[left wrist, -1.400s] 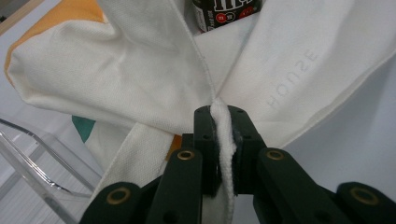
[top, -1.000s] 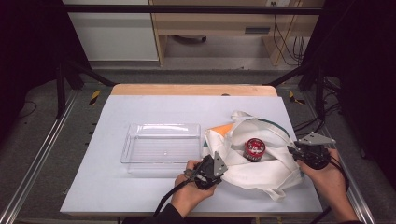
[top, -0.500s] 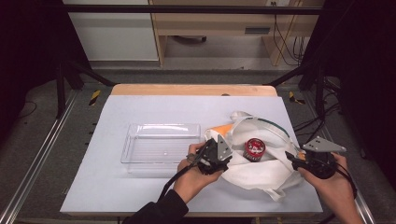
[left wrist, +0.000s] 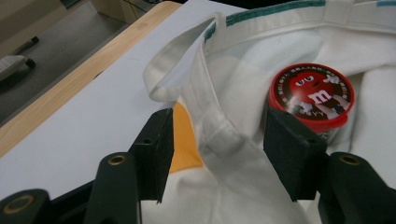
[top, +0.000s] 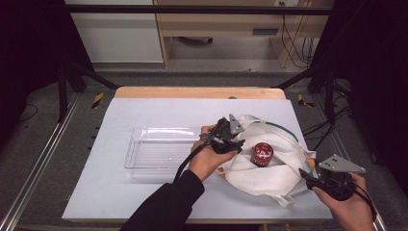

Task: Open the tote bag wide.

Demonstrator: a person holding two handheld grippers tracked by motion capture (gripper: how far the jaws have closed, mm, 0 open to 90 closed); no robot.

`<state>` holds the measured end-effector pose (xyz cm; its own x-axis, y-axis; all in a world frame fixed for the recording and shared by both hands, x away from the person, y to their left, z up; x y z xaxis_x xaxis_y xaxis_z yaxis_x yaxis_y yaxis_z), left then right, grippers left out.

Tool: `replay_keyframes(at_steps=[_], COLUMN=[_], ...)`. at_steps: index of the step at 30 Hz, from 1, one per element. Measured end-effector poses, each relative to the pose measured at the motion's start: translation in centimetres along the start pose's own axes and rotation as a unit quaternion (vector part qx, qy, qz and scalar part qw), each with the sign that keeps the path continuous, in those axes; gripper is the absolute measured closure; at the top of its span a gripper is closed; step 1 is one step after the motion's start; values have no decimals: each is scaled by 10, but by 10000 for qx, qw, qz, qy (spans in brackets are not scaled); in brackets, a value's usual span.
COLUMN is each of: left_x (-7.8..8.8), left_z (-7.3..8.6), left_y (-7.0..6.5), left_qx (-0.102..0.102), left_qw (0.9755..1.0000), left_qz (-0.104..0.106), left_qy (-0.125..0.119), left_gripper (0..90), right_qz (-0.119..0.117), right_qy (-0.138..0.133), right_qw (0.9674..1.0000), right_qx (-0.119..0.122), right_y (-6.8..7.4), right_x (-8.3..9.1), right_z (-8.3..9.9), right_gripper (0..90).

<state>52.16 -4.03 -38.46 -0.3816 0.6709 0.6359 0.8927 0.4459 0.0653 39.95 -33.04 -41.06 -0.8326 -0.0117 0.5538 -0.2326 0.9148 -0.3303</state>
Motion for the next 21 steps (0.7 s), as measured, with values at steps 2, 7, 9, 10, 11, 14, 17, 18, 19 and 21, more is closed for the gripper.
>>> replay_keyframes(at_steps=[2, 7, 9, 10, 11, 14, 17, 18, 19, 21], left_x=[-4, -14, -20, -22, -23, -26, -28, -29, -29, -30], left_z=[-4, -9, -12, -12, -13, -12, -10, -8, -7, -3], left_y=[4, 10, 12, 12, 13, 15, 18, 21, 24, 29], left_qx=[-22, -60, -63, -91, -97, -74, -68, -60, -59, -21], left_qw=[10000, 9999, 9997, 9997, 9997, 9995, 9990, 9988, 9984, 9981], left_qz=[1, 14, 83, 103, 89, 69, 44, 0, -28, -60], left_qy=[25, 131, 203, 180, 220, 314, 438, 490, 561, 606], left_gripper=[445, 466, 480, 502, 521, 649, 761, 791, 811, 837], right_qz=[13, -4, 8, 23, 33, -14, -34, -43, -37, -73], right_qy=[14, 56, 72, 86, 106, 160, 171, 201, 222, 217], right_qw=[10000, 10000, 10000, 10000, 9999, 9998, 9998, 9998, 9997, 9997], right_qx=[-37, -48, -39, -39, -35, -65, -9, -17, -20, -36], right_y=[1, 4, 6, 7, 7, 8, 8, 8, 7, 6], right_x=[0, -2, -2, -1, -1, 1, 3, 3, 3, 3], right_z=[1, 3, 4, 5, 5, 8, 10, 11, 12, 14], right_gripper=[402, 405, 417, 421, 430, 462, 519, 524, 529, 552])
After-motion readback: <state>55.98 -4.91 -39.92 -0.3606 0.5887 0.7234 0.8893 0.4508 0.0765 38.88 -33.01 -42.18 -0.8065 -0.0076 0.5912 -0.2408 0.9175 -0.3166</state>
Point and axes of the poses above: each handheld gripper's, and its own axes: x roughly backward along the jaws, z roughly out of its underside, y roughly to its left, the point moved 2 cm from there along -x, roughly forward along the jaws, and after that the axes turned 12 degrees about z, right-handed, at the moved point
